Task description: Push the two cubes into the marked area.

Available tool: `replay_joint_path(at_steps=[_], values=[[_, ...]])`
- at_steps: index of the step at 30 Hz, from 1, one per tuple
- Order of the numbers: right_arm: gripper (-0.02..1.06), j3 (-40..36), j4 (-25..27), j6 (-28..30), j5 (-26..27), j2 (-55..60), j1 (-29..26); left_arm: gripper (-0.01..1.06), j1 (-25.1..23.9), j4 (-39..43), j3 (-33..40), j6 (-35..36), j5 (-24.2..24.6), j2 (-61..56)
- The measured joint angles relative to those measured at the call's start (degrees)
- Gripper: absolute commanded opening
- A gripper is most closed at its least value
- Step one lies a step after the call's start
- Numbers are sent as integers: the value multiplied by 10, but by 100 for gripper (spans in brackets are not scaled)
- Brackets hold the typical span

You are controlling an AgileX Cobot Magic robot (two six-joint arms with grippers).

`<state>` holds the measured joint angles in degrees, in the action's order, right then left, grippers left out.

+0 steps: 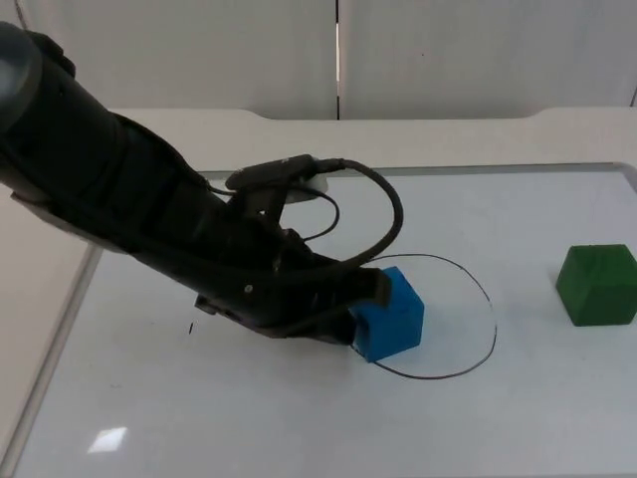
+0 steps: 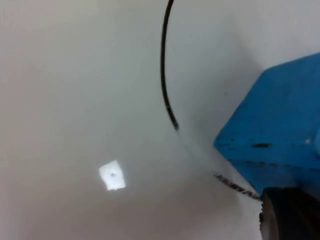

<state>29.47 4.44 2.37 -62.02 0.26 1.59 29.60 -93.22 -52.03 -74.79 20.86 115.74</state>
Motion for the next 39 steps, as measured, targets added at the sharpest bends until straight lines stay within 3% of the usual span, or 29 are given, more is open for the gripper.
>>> replay_joint_path(at_steps=[8, 17, 24, 34, 39], values=[[105, 0, 0, 0, 0, 0, 0, 0, 0, -58, 0, -55, 19, 0], [105, 0, 0, 0, 0, 0, 0, 0, 0, -54, 0, -58, 19, 0], [105, 0, 0, 0, 0, 0, 0, 0, -5, -12, 0, -58, 11, -44], [105, 0, 0, 0, 0, 0, 0, 0, -21, 55, 0, -56, -15, -199], [105, 0, 0, 0, 0, 0, 0, 0, -23, 113, 0, -22, -22, -259]])
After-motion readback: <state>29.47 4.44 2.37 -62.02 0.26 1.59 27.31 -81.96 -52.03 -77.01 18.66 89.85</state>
